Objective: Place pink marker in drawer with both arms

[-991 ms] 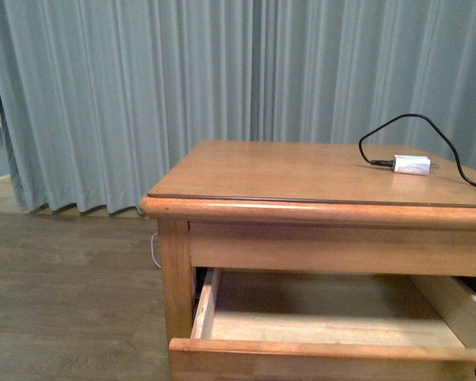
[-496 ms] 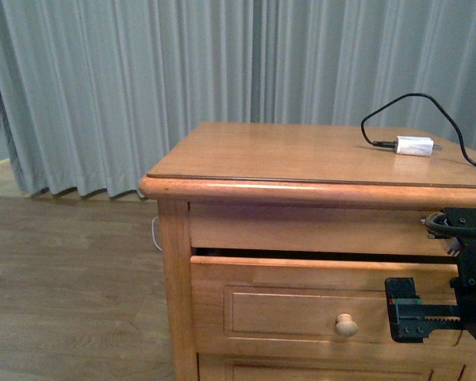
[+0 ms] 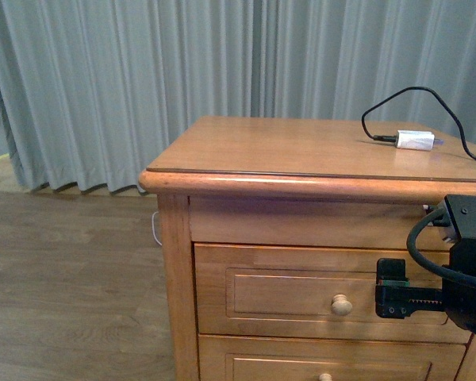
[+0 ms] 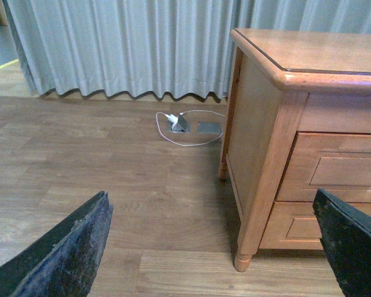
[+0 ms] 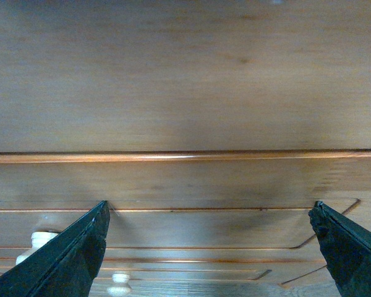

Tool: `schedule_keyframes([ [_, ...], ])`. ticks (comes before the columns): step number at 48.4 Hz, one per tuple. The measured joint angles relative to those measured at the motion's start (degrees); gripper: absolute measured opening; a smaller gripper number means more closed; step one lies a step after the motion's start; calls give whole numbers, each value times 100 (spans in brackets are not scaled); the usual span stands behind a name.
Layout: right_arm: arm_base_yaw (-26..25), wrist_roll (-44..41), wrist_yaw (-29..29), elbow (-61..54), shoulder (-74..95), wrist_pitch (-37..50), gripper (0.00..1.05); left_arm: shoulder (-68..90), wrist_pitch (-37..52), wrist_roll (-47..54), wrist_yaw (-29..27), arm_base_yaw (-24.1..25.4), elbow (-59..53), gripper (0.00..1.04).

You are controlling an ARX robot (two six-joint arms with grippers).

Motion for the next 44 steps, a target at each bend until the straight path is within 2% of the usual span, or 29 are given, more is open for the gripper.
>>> schedule_keyframes([
  [5, -39, -37, -170, -85, -103, -42, 96, 0, 0, -2, -2, 0, 0, 99],
  [11, -131, -164, -356, -273, -577, -498, 96, 0, 0, 0, -2, 0, 0, 99],
  [24, -291, -293, -487, -741, -2273, -2022, 96, 0, 0, -2, -2, 0, 0, 99],
  [33, -284, -221, -693, -1353, -4765, -3602, 96, 0, 0, -2, -2, 0, 0, 99],
  [44, -234, -179, -455, -2011, -7099, -4695, 96, 0, 0, 0, -2, 0, 0, 99],
])
